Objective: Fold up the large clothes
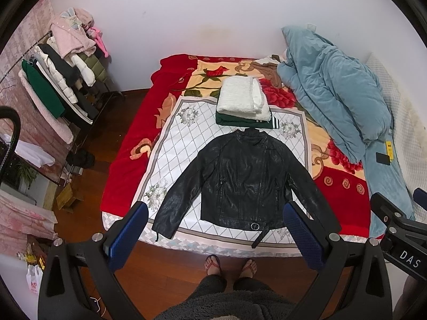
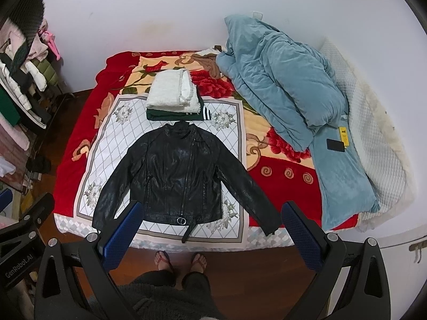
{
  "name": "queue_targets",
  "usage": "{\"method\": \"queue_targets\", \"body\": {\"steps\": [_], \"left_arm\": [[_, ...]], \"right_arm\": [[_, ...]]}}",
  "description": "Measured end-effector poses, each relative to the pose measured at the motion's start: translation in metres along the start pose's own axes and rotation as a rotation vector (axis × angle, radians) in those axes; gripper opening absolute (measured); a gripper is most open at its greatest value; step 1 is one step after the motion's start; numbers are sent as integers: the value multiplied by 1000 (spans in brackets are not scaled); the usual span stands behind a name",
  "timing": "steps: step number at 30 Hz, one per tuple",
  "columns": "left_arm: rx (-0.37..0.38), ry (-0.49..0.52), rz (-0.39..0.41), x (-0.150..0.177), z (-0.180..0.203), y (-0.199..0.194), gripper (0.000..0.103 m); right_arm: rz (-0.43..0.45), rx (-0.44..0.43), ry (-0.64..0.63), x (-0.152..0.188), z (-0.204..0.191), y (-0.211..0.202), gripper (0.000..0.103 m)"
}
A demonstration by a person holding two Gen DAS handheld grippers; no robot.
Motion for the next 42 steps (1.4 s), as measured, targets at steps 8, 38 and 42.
{"method": "queue_targets", "body": {"steps": [8, 38, 42], "left_arm": [[-2, -2, 4, 1, -3, 1, 103], [1, 2, 10, -13, -6, -1, 103], [3, 2, 13, -15, -6, -1, 103]], "right_arm": [[-2, -3, 0, -2, -1, -1, 103], [3, 0, 2, -4, -3, -3, 103], [4, 0, 3, -3, -3, -3, 103]]}}
Point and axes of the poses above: each gripper's, at about its wrist camera, not at the fingertips, and y roughly the way its jaws point, z to its right, x to its underside, the point moved 2 cm from there along y, roughly the way its jaws point, and after that the axes turned 10 degrees about x, right-handed, at the moved point
